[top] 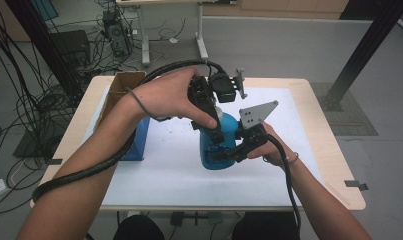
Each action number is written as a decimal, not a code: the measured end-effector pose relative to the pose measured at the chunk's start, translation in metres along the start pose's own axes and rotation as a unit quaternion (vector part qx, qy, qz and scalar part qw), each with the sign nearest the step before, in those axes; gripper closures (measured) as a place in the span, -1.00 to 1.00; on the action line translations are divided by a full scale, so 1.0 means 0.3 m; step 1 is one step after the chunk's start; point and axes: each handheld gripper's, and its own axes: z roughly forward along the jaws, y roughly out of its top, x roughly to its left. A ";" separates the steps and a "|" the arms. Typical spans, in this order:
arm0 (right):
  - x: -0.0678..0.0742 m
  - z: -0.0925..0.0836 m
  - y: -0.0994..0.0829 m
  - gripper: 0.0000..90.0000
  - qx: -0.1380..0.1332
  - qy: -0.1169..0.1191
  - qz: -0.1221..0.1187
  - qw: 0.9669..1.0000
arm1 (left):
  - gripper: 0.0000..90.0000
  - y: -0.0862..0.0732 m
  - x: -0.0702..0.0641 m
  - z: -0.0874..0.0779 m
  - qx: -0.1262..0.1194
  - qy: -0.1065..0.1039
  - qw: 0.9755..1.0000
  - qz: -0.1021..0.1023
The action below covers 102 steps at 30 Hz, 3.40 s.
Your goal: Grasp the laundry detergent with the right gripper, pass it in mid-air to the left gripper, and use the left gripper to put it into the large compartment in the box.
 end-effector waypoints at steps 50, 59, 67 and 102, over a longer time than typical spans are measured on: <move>0.003 -0.008 -0.003 -0.02 0.000 -0.007 -0.002 1.000 | -0.79 0.013 -0.011 0.000 0.007 0.001 1.000 0.005; 0.003 -0.008 -0.003 -0.02 0.002 -0.007 -0.004 1.000 | -0.79 0.012 -0.013 0.001 0.010 0.002 1.000 0.009; 0.004 -0.006 -0.001 -0.02 0.002 -0.007 -0.005 1.000 | -0.79 0.014 -0.017 -0.001 0.012 0.004 1.000 0.010; 0.004 0.004 0.007 -0.02 0.008 0.001 -0.011 1.000 | -0.67 0.044 -0.025 0.017 0.040 0.002 0.999 0.034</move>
